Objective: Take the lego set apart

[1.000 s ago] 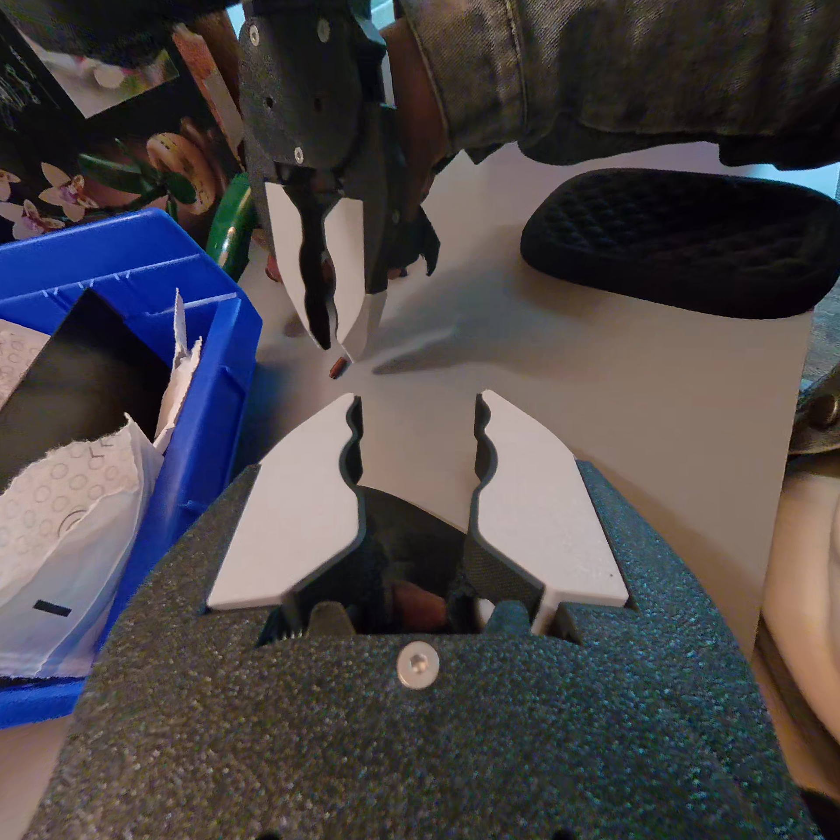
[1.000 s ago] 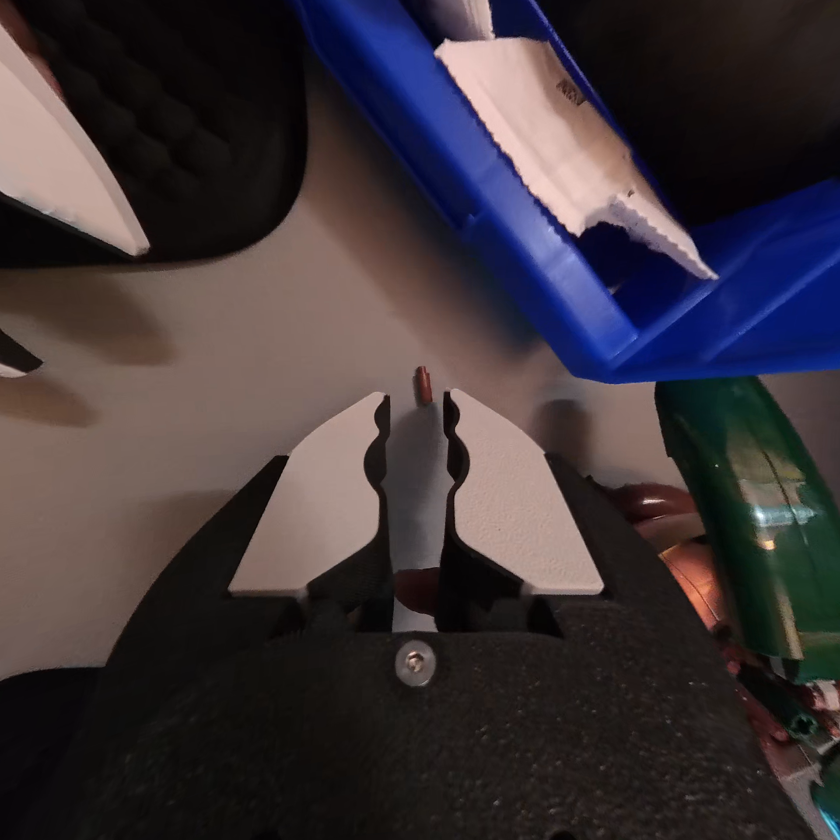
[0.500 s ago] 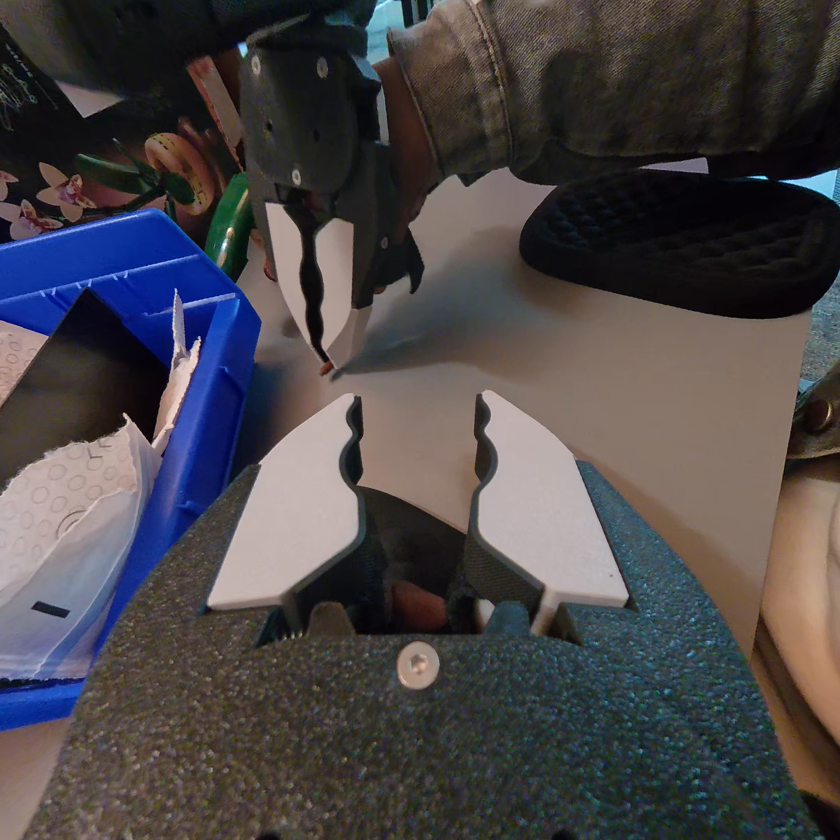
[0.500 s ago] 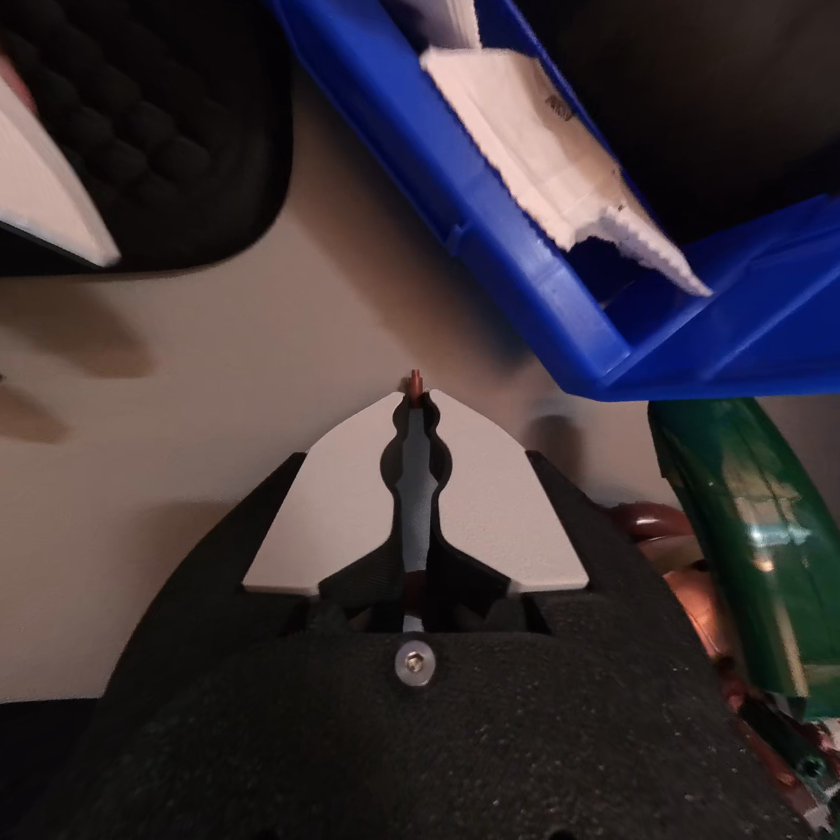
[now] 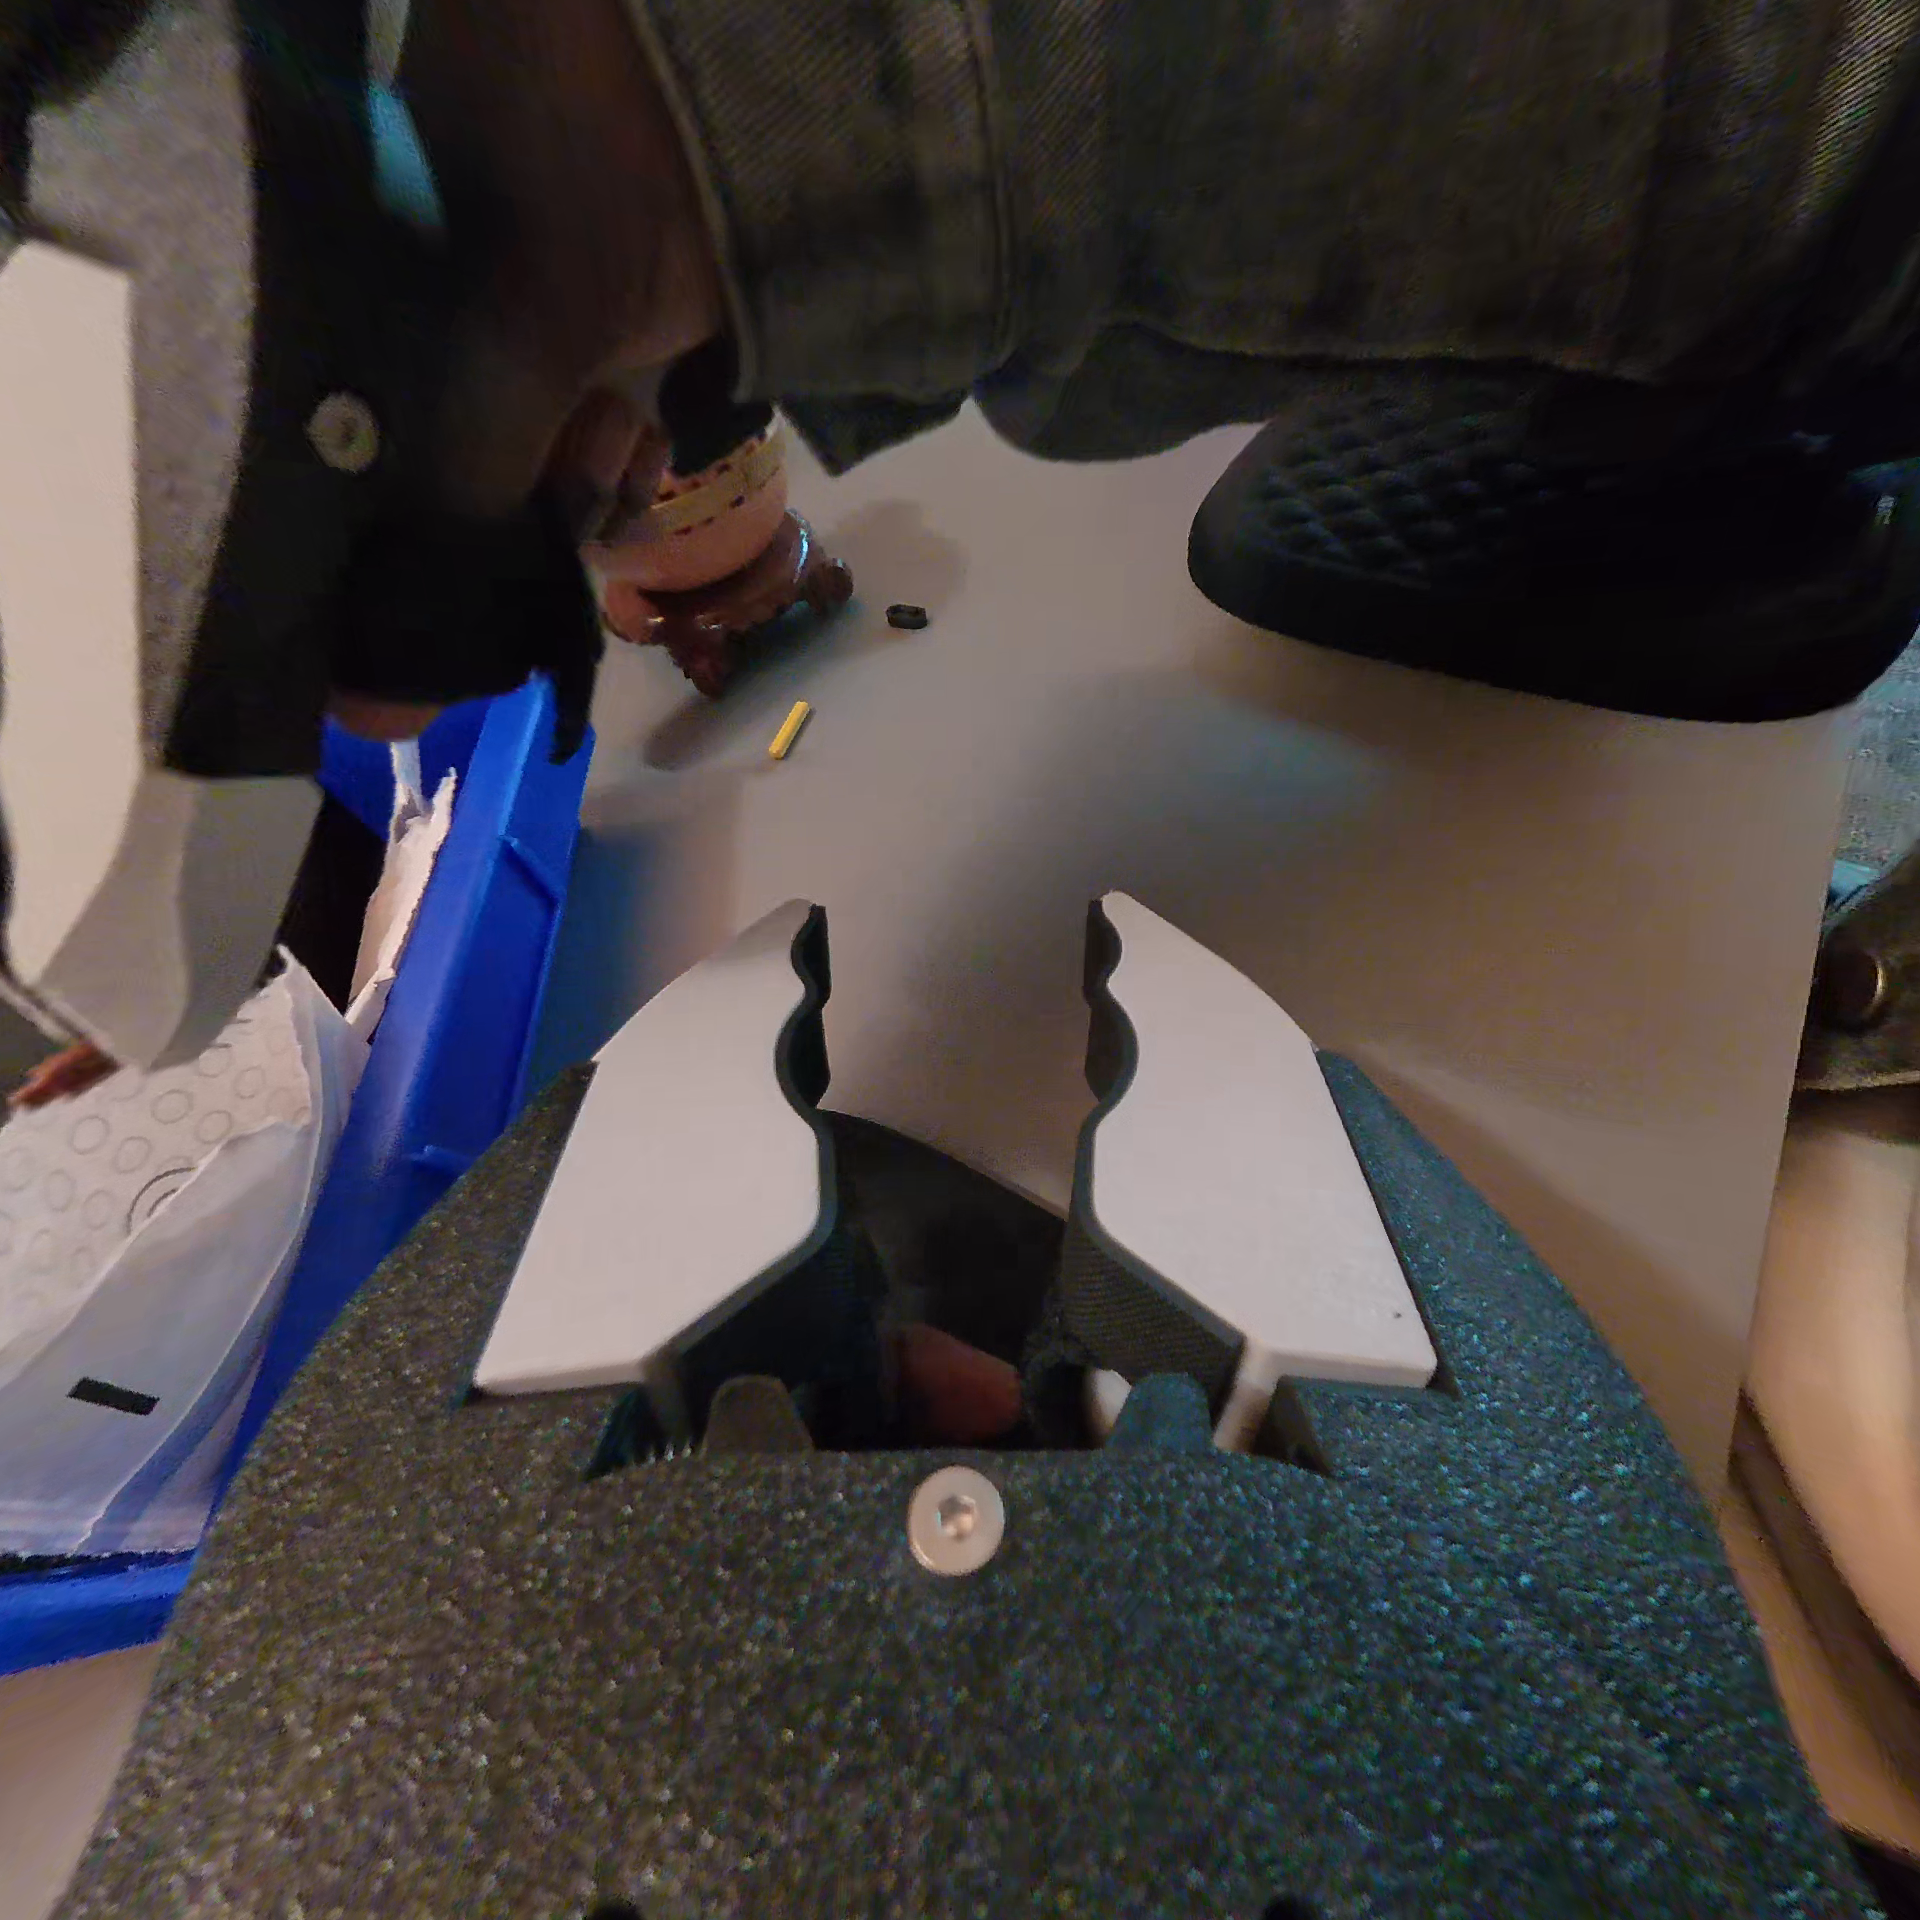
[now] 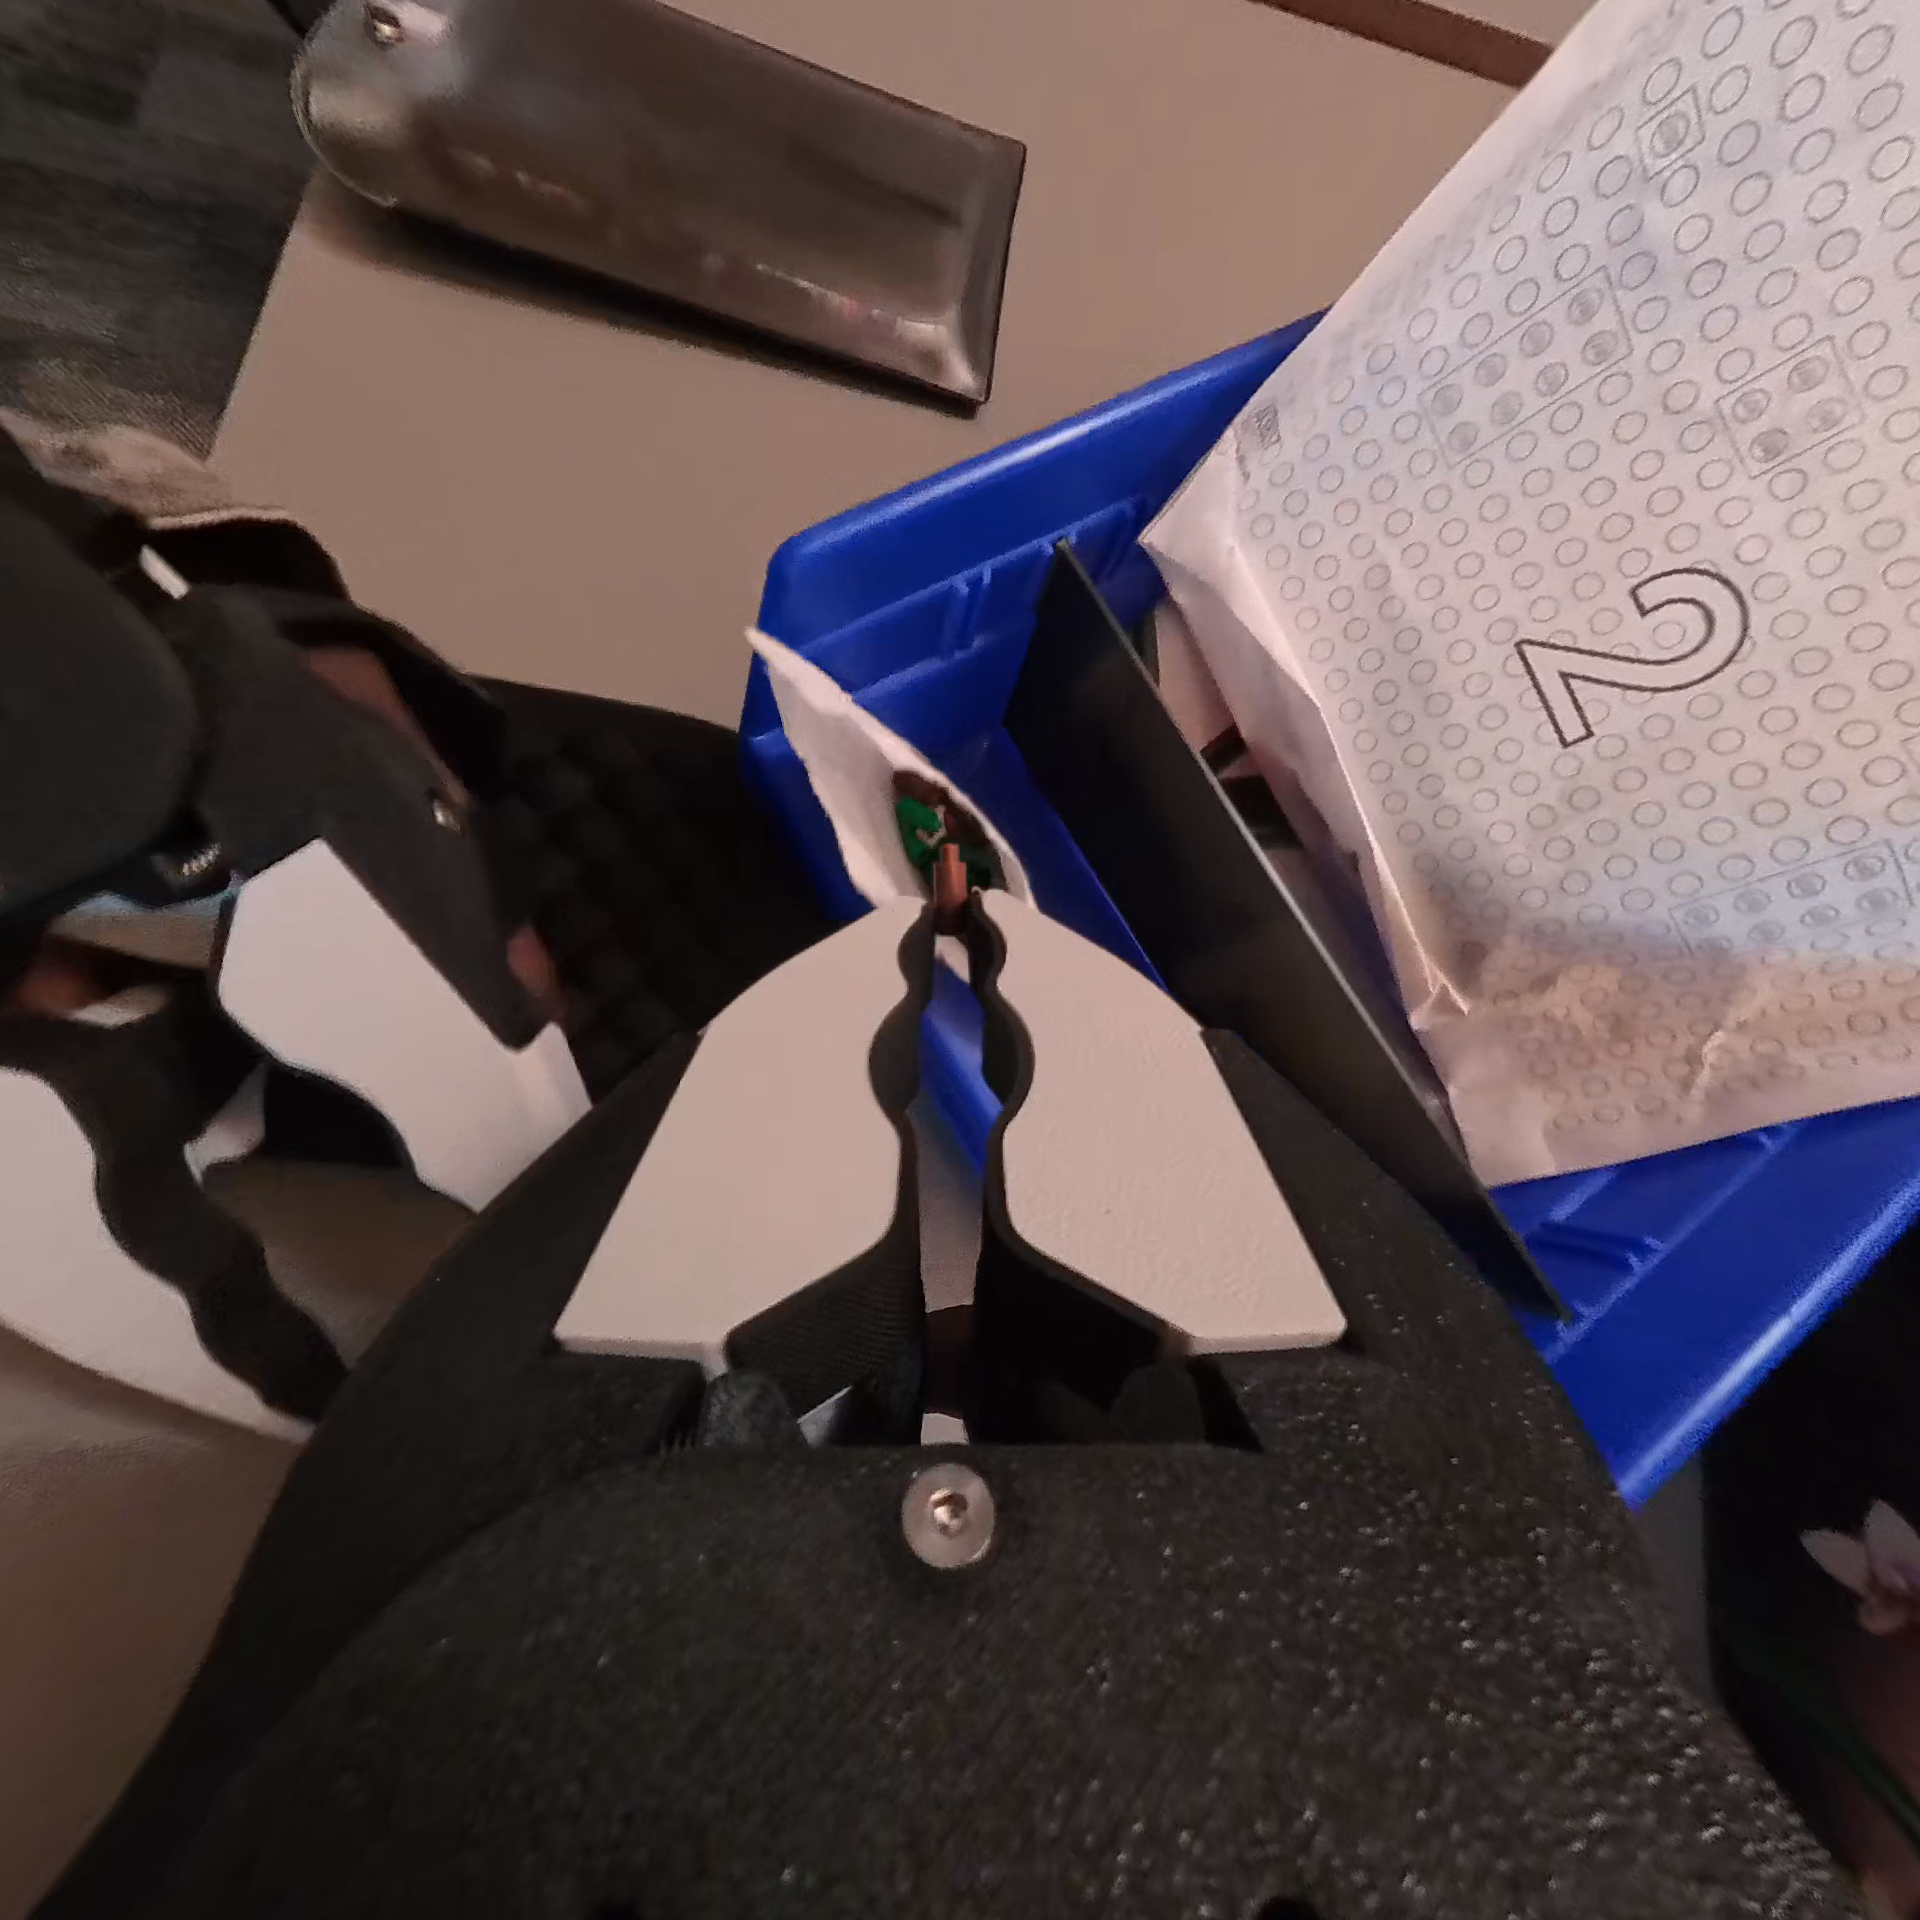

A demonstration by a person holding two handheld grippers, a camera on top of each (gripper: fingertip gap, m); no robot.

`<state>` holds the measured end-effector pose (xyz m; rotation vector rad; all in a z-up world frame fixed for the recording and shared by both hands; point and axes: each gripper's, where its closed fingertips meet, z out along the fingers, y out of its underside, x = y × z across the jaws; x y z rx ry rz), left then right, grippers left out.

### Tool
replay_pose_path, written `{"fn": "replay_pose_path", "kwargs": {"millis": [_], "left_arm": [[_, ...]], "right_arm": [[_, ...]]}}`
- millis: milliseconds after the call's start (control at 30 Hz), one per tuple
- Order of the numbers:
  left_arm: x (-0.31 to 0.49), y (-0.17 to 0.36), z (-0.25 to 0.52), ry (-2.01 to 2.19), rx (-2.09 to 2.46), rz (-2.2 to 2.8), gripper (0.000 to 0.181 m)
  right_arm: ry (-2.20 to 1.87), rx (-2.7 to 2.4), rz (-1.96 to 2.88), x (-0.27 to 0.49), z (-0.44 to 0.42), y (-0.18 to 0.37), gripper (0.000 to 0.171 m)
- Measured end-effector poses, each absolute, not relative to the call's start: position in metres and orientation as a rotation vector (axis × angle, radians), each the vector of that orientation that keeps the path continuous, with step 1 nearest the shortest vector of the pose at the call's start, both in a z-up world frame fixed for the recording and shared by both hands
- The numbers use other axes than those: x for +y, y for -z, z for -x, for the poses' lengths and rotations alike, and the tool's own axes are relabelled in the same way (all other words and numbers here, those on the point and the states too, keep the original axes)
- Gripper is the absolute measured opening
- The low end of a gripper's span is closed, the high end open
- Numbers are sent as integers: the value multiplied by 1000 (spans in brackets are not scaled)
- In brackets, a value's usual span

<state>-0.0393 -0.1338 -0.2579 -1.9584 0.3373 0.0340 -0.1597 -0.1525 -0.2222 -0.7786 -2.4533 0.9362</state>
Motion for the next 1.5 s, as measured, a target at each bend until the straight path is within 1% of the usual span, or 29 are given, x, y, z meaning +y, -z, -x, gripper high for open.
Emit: {"fn": "replay_pose_path", "kwargs": {"millis": [67, 167, 333, 433, 533, 667, 767, 900, 1033, 1133, 1233, 1400, 1500], "left_arm": [[-134, 257, 39, -32, 337, 1955, 47], [-134, 257, 39, -30, 335, 1950, 47], [-134, 257, 39, -31, 336, 1949, 47], [-134, 256, 39, -30, 335, 1947, 47], [-134, 257, 39, -27, 335, 1948, 47], [-134, 257, 39, -35, 342, 1952, 47], [-133, 259, 38, -42, 350, 1965, 47], [-133, 263, 38, -53, 362, 1987, 47], [-132, 265, 37, -60, 375, 2003, 47], [-132, 266, 36, -62, 384, 2005, 47], [-132, 266, 36, -61, 387, 2006, 47], [-133, 265, 36, -54, 382, 2002, 48], [-133, 265, 36, -52, 380, 2002, 48]], "right_arm": [[-959, -2457, 806, -157, 164, 224, 5], [-958, -2457, 826, -158, 166, 227, 12], [-982, -2425, 827, -154, 164, 221, 13], [-978, -2385, 848, -136, 151, 209, 13], [-870, -2336, 944, -94, 129, 210, 14], [-849, -2242, 1160, -40, 93, 223, 14], [-888, -2209, 1282, -22, 73, 242, 14], [-707, -2296, 1232, -11, 66, 275, 15], [-535, -2384, 1159, -10, 74, 291, 14], [-460, -2415, 1152, -8, 81, 299, 9], [-439, -2443, 1159, -8, 83, 303, 7], [-419, -2475, 1176, -6, 85, 311, 10], [-458, -2502, 1211, -8, 84, 313, 7]]}}
